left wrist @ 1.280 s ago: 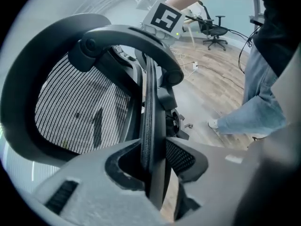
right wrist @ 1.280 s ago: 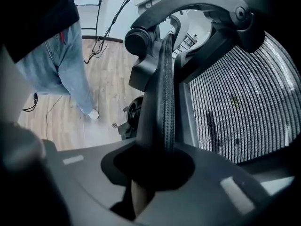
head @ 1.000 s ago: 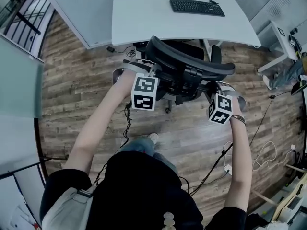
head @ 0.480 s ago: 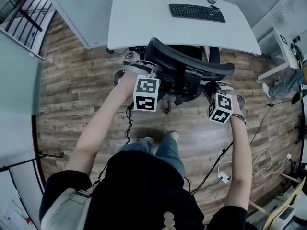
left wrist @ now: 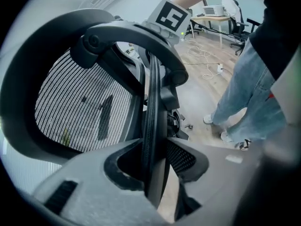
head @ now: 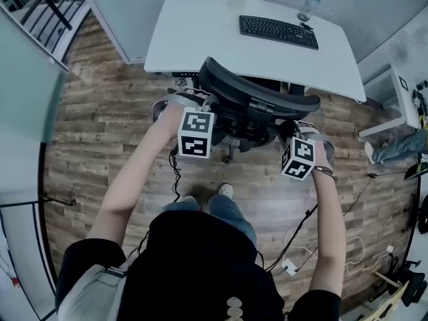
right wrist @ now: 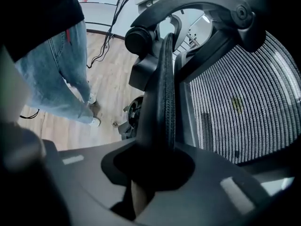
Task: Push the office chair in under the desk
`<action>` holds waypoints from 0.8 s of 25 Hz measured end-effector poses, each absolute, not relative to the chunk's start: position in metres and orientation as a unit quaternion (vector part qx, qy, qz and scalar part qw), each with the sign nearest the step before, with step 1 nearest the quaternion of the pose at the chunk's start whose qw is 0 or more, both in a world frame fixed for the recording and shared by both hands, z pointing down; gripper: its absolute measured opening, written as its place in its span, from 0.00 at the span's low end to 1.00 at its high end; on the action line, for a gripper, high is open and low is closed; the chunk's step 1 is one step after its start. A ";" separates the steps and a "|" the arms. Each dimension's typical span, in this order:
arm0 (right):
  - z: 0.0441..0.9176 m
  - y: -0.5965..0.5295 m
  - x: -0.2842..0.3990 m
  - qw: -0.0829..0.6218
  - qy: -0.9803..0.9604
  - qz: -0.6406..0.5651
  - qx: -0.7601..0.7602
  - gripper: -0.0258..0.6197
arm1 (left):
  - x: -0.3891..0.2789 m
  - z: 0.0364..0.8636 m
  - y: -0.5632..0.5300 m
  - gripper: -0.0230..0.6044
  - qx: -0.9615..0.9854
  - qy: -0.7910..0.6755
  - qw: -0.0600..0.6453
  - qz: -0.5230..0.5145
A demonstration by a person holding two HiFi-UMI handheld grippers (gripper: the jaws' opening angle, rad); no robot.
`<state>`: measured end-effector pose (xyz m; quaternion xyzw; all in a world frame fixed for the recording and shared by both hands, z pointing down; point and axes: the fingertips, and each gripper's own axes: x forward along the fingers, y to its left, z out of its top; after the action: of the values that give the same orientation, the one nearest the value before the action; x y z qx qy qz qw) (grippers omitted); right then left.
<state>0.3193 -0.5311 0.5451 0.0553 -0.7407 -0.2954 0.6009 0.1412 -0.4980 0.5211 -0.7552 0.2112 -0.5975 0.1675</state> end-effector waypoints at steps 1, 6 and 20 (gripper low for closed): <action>0.545 -0.535 0.322 0.599 -0.741 -0.298 0.051 0.15 | 0.144 0.521 -0.500 0.28 -0.754 0.215 0.164 -0.598; 0.543 -0.570 0.346 0.591 -0.744 -0.312 0.031 0.15 | 0.170 0.518 -0.526 0.28 -0.749 0.232 0.149 -0.603; 0.544 -0.600 0.358 0.578 -0.740 -0.345 0.011 0.14 | 0.185 0.522 -0.542 0.28 -0.742 0.254 0.119 -0.609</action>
<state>0.3584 -0.5999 0.5442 0.0111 -0.7399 -0.3447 0.5776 0.1854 -0.5425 0.5221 -0.7419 0.2537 -0.6091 0.1189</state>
